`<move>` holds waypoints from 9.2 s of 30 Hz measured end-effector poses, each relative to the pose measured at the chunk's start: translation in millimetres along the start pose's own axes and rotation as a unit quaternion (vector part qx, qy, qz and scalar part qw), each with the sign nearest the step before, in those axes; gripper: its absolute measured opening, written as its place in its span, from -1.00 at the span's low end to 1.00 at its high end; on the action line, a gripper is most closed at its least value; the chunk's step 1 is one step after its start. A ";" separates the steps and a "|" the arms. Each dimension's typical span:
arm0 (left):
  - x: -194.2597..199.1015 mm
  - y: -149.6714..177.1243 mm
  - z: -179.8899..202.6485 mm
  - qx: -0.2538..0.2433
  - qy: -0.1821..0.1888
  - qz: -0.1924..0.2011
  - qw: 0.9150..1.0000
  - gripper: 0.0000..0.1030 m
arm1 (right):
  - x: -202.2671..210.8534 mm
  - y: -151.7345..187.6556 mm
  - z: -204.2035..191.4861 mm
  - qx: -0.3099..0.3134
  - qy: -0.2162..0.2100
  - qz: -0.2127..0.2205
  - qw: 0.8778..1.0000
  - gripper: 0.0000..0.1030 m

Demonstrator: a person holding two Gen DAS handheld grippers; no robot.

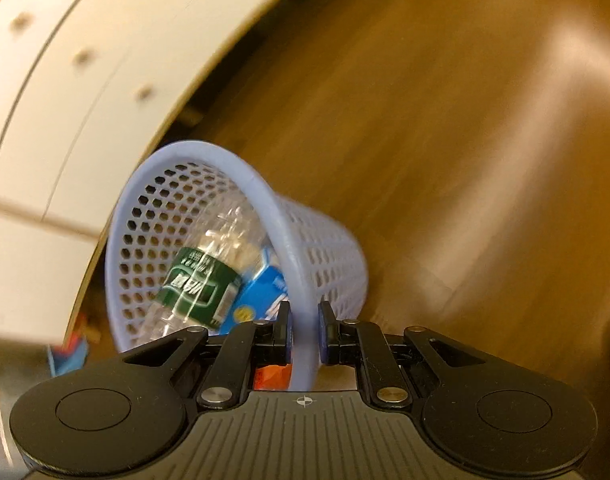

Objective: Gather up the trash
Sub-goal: 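Move the left gripper to the white plastic spoon, then grasp the white plastic spoon with the left gripper, then carry the spoon to the wastebasket and release it with the left gripper, then move the left gripper toward the white toothbrush on the floor, then grasp the white toothbrush handle with the left gripper, then carry the toothbrush into the wastebasket and open the left gripper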

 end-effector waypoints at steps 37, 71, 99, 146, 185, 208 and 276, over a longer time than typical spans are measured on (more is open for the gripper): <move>-78.3 129.3 -52.3 0.046 -0.077 -0.111 0.990 -0.36 | -4.7 38.4 -63.5 0.285 -0.040 0.053 0.956 -0.82; -54.7 137.0 -36.3 -0.030 -0.034 -0.106 0.993 -0.45 | -0.9 51.5 -75.6 0.380 -0.051 0.072 0.921 -0.82; -51.5 144.2 -40.5 0.012 -0.035 -0.116 0.993 -0.86 | -1.9 50.5 -77.0 0.377 -0.054 0.070 0.922 -0.82; -2.5 -36.1 185.2 -0.027 0.186 0.024 0.982 -0.86 | -2.4 45.8 -73.2 0.349 -0.058 0.060 0.933 -0.82; -10.5 -29.9 113.3 0.000 0.121 0.053 0.991 -0.37 | -7.7 45.6 -66.5 0.328 -0.040 0.060 0.942 -0.82; -86.3 60.4 31.9 -0.004 0.026 -0.026 0.999 -0.21 | -10.9 48.8 -66.8 0.332 -0.029 0.070 0.940 -0.82; 23.0 59.7 76.7 -0.091 0.110 -0.004 0.990 -0.69 | -8.3 64.2 -75.0 0.346 -0.011 0.055 0.936 -0.82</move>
Point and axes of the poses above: each gripper's, at about its wrist camera, not at the fingertips, and x roughly against the way its jaws point, z to its right, y to its underside, the point moved 6 cm from there along -x, roughly the way its jaws point, and after that the axes turned 11 degrees about z, right-handed, at the moved point
